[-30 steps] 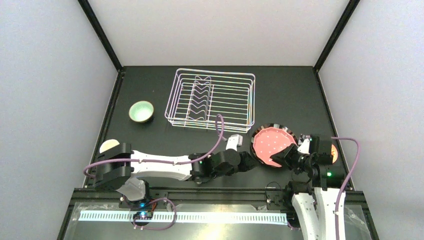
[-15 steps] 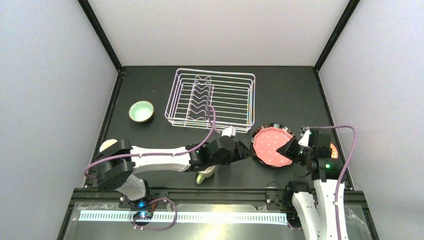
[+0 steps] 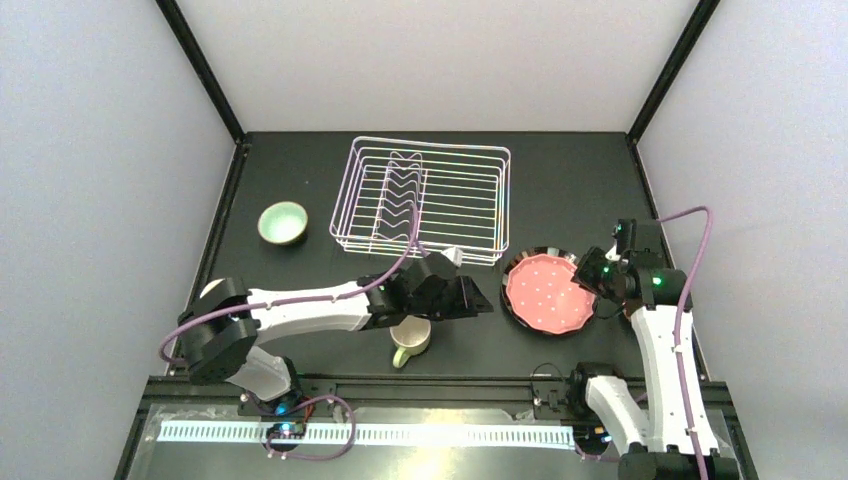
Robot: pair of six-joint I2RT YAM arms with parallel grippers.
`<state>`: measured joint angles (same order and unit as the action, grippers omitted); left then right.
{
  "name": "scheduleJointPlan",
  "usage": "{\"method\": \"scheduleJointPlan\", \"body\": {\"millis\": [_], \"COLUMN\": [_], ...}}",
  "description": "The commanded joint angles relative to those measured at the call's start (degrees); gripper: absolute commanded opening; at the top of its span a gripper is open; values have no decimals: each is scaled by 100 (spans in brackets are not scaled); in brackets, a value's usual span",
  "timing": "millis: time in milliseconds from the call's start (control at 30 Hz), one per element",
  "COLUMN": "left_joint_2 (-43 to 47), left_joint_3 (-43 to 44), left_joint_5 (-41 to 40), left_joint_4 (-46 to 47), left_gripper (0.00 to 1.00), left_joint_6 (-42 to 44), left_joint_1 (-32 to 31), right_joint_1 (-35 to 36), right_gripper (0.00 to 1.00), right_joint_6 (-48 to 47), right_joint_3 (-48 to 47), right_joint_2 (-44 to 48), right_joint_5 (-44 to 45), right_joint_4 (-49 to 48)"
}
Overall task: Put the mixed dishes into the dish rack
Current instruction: Grab the plate from the center of the board.
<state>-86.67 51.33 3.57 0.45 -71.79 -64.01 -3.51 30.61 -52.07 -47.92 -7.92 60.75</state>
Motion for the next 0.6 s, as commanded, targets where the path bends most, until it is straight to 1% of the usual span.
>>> {"method": "scheduleJointPlan", "body": {"millis": [0, 167, 267, 567], "left_joint_2": [456, 691, 752, 708], "left_joint_3": [-167, -359, -367, -567], "left_joint_5": [462, 655, 725, 1058], "left_joint_4": [-398, -422, -545, -279], "left_gripper": [94, 94, 94, 94], "left_joint_6": [389, 491, 644, 710], "left_joint_1": [194, 264, 275, 460], "right_joint_1": [34, 33, 27, 26], "right_gripper": [39, 39, 39, 40], "right_joint_6": [859, 1614, 1935, 1947], "right_joint_3": [91, 421, 554, 580], "right_joint_2": [43, 159, 187, -193], "right_joint_5": [663, 766, 1031, 1416], "right_joint_4": [269, 358, 367, 374]}}
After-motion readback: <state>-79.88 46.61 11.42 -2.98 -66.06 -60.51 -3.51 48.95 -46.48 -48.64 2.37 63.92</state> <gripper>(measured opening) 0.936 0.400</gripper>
